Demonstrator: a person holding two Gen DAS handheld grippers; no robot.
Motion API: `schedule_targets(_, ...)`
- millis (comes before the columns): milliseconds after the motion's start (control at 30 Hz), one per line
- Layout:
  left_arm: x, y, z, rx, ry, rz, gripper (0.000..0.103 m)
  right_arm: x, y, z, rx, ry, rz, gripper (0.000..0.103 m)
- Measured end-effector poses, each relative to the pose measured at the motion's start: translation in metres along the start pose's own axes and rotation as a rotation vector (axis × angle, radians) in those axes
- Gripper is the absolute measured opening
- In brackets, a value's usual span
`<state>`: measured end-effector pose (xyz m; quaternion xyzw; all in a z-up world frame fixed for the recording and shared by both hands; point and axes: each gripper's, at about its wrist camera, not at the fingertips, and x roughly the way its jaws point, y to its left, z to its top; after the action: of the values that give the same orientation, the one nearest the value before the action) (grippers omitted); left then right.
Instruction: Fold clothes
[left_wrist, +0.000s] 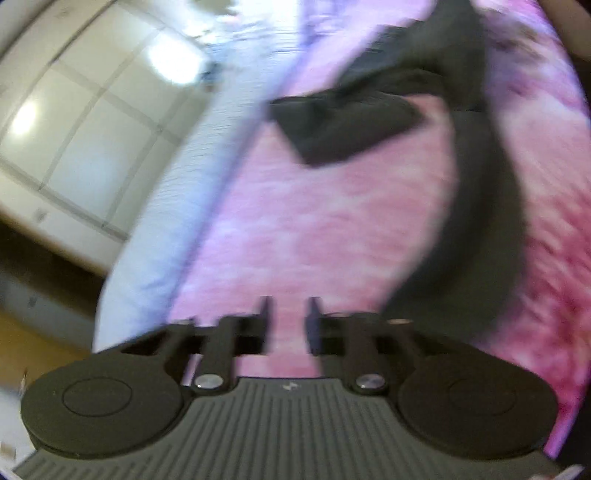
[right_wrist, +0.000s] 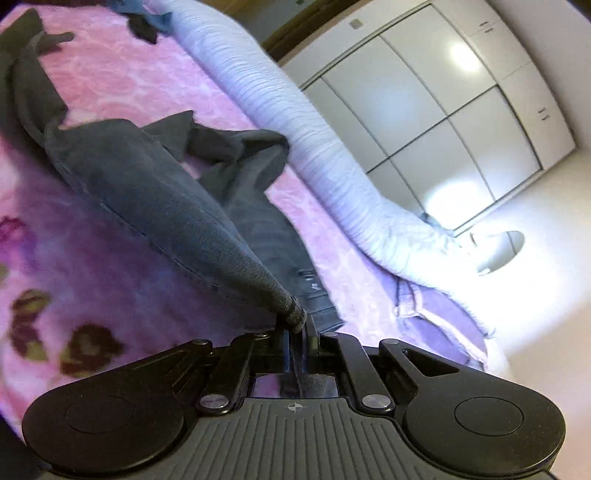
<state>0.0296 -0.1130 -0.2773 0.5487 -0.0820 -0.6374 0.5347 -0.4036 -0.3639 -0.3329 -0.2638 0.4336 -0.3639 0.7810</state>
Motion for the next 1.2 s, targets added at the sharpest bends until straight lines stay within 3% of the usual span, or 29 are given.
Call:
schedule_targets(133,0.038,-0.022,-0.011,0.036,0.079,-0.144,0.052,-0.001,0.028,-0.017,-0.007,0.064,0.059,0.004)
schedule_targets(200,0.061,-0.013,-0.017,-0.037,0.117,-0.236,0.060,0.002,0.037,-0.028,-0.011,0.090,0.085,0.004)
schedule_targets(267,0.081,0.003,-0.022,-0.134,0.168,-0.348,0.058,0.004,0.045,-0.041,-0.029,0.114,0.109,0.004)
schedule_targets(333,0.095,0.019,-0.025,-0.232,0.211,-0.501,0.030,0.009,0.048,-0.049,-0.021,0.125,0.130,0.004)
schedule_targets(367,0.098,0.025,-0.025,-0.258,0.220,-0.560,0.006,0.013,0.048,-0.050,-0.020,0.127,0.137,0.004)
schedule_targets(400,0.097,0.027,-0.024,-0.244,0.214,-0.572,0.004,0.018,0.048,-0.050,-0.018,0.126,0.140,0.004)
schedule_targets(433,0.095,0.029,-0.022,-0.217,0.202,-0.563,0.003,0.022,0.046,-0.048,-0.009,0.124,0.142,0.004)
schedule_targets(533,0.079,0.053,-0.009,-0.181,0.114,-0.367,0.003,0.026,0.024,-0.037,0.022,0.095,0.126,0.004)
schedule_targets(567,0.071,0.064,-0.005,-0.180,0.080,-0.278,0.003,0.028,0.013,-0.029,0.023,0.074,0.104,0.004)
schedule_targets(667,0.031,0.090,0.006,-0.149,-0.020,0.097,0.003,0.022,-0.019,-0.005,0.028,0.000,0.021,0.004)
schedule_targets(733,0.001,0.090,0.005,-0.132,-0.032,0.219,0.003,0.006,-0.038,0.006,0.040,-0.050,-0.035,0.004)
schedule_targets(867,-0.028,0.033,-0.017,-0.091,0.008,0.256,0.003,-0.025,-0.028,-0.010,0.051,-0.057,-0.035,0.004)
schedule_targets(1100,0.010,-0.111,-0.074,-0.081,0.208,0.141,0.005,-0.042,0.070,-0.084,0.034,0.084,0.103,0.000)
schedule_targets(1200,0.012,-0.132,-0.079,-0.083,0.214,0.219,0.005,-0.048,0.074,-0.108,0.100,0.138,0.111,0.000)
